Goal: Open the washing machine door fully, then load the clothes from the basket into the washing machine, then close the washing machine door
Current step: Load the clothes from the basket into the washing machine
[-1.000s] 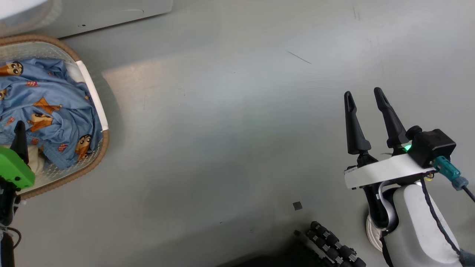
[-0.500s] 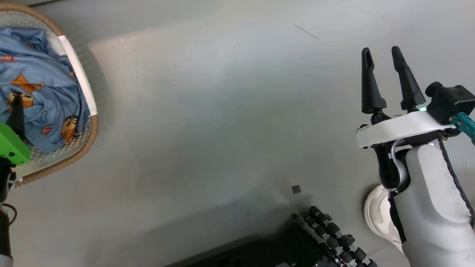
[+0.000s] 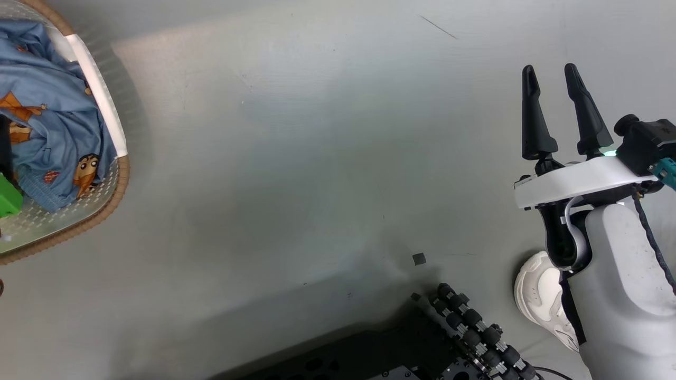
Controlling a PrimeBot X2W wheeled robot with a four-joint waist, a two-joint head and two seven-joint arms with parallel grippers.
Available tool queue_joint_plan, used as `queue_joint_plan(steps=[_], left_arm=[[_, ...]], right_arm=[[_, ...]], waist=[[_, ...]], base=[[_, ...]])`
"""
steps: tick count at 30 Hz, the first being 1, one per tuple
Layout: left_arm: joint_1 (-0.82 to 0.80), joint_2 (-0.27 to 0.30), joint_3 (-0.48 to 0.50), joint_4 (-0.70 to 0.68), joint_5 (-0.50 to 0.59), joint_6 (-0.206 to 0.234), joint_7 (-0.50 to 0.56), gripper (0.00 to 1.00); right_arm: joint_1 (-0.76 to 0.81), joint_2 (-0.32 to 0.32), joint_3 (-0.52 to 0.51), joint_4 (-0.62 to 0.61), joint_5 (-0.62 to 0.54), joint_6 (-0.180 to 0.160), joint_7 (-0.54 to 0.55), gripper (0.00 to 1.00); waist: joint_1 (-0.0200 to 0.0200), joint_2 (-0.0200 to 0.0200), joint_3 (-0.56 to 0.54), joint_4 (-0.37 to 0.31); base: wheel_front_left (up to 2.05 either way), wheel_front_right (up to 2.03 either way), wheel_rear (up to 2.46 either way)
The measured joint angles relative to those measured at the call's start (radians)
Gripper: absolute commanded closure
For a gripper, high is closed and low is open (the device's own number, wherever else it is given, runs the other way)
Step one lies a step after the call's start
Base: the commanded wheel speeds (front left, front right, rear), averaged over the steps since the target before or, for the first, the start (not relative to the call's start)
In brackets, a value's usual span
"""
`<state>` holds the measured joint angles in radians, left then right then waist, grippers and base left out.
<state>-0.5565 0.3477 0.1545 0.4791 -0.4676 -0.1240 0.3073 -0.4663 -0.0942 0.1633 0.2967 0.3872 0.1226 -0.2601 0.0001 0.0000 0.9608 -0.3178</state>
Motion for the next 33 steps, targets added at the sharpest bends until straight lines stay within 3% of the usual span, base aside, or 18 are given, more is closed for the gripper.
queue_joint_plan(steps=[21, 33], left_arm=[[-0.115, 0.007, -0.075, 0.027, -0.017, 0.0, -0.002, 0.0], [-0.169, 0.017, -0.093, 0.072, -0.015, 0.0, -0.043, 0.0]], right_arm=[[0.005, -0.072, 0.002, -0.075, 0.037, 0.0, 0.0, 0.0], [0.003, -0.061, -0.003, -0.071, 0.035, 0.0, 0.0, 0.0]], waist=[[-0.0001, 0.0, 0.1, 0.013], [-0.0001, 0.0, 0.144, 0.018]], base=[[0.0, 0.0, 0.0], [0.0, 0.0, 0.0]])
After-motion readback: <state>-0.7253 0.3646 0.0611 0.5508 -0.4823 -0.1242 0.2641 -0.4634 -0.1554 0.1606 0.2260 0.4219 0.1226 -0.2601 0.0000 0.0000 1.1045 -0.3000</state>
